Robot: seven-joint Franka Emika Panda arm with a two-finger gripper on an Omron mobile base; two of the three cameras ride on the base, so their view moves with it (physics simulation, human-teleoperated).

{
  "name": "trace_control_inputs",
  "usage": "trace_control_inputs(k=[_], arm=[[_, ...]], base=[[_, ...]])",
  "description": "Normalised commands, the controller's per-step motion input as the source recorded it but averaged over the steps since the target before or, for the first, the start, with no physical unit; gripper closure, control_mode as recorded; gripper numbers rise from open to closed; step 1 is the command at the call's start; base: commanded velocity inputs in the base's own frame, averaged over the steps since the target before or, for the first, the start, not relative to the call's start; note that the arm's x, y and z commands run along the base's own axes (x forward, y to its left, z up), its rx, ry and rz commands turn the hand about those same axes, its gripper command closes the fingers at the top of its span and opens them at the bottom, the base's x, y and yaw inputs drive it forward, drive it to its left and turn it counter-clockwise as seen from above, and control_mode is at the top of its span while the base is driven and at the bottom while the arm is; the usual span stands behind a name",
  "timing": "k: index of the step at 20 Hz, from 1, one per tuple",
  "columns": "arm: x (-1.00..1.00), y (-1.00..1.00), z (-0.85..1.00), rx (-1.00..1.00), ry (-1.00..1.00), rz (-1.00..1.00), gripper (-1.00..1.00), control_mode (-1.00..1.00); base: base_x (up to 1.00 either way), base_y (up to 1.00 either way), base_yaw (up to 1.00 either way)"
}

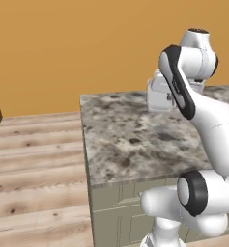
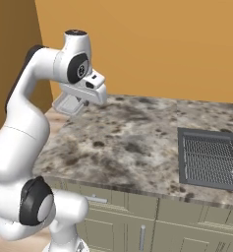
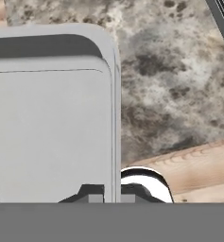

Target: Pick the tupperware and colander and place them in the sink. Then turn on the water.

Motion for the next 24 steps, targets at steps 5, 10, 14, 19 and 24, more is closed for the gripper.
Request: trace_control_inputs(k=[5,10,14,19,24], arm=[[0.0,-0.01,-0.01,0.0,0.19,0.0,1.0,-1.0],[0.0,-0.03,-0.01,0.0,0.02,0.0,1.0,1.0],[0.0,0.0,0.0,0.0,0.0,0.0,1.0,1.0],[0.0,0.0,0.0,0.0,0.0,0.0,1.0,1.0],[0.0,0.0,0.0,0.0,0.0,0.0,1.0,1.0]], base=[[0.0,0.0,0.0],[-0.25,-0.33,0.0],[-0.65,-0.67,0.0],[-0.44,-0.88,0.0],[-0.05,-0.98,0.0]])
